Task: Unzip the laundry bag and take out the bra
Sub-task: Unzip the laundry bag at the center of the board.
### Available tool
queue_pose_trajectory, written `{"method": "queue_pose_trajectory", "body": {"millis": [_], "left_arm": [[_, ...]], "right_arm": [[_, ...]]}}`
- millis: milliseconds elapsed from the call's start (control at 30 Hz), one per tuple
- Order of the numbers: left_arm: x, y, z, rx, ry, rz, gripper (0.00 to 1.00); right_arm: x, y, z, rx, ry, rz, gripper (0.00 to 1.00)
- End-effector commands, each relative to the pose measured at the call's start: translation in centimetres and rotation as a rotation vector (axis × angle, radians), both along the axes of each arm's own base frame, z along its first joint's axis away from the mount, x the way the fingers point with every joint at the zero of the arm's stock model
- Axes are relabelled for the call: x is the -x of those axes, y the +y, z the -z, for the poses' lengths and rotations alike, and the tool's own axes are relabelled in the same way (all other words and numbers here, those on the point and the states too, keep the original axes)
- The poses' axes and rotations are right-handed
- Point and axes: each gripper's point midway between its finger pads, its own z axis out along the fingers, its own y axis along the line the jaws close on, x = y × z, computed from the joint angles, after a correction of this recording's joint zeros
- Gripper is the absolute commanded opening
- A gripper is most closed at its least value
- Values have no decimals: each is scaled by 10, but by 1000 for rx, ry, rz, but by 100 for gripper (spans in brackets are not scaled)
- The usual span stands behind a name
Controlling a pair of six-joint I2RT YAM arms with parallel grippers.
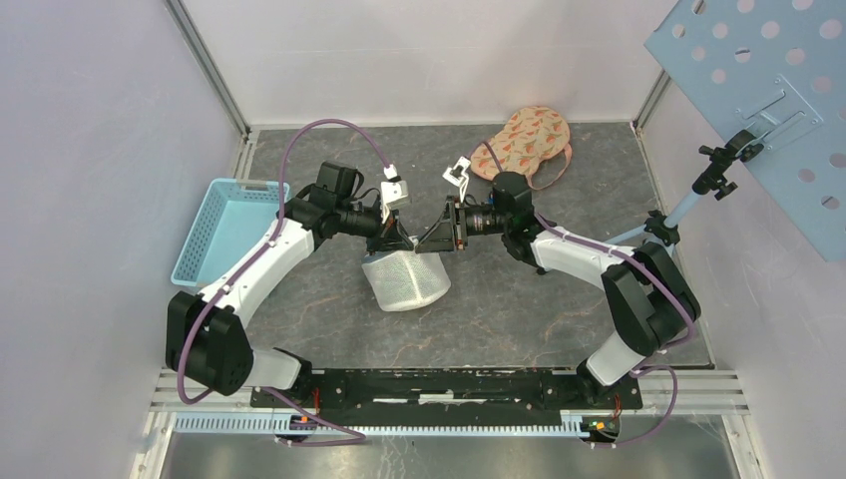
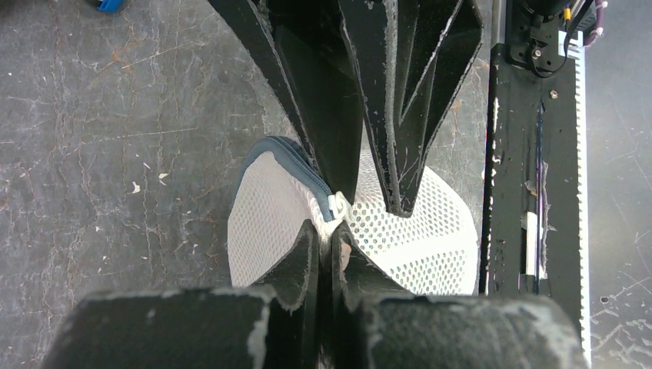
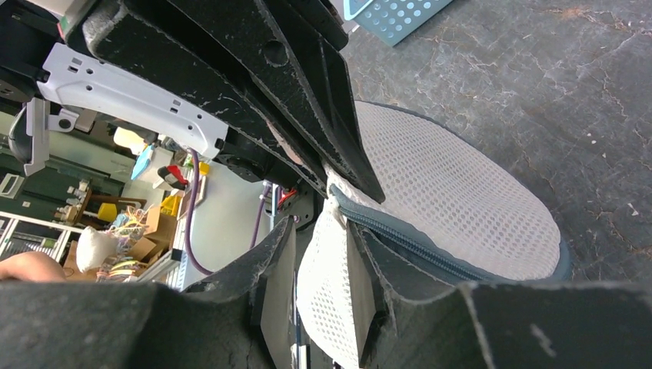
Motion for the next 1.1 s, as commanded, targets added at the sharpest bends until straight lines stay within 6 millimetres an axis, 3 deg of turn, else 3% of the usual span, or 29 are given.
{"method": "queue_pose_trajectory", "body": {"millis": [0, 200, 333, 433, 600, 1067], "left_arm": [[8, -11, -11, 54, 12, 38, 2], [14, -14, -13, 65, 19, 57, 2], [18, -18, -12, 59, 18, 70, 2], [18, -19, -12, 55, 17, 67, 2], [16, -16, -15, 49, -2, 54, 2], [-12, 9, -24, -41, -221, 84, 5]], "right_arm": [[-7, 9, -14, -37, -60, -6, 38], [-12, 10, -12, -22, -71, 10, 41], [-13, 12, -14, -25, -76, 11, 37], [-14, 12, -13, -23, -76, 14, 28], [-16, 9, -7, 9, -97, 24, 0], [-33, -26, -2, 99, -165, 126, 0]]}}
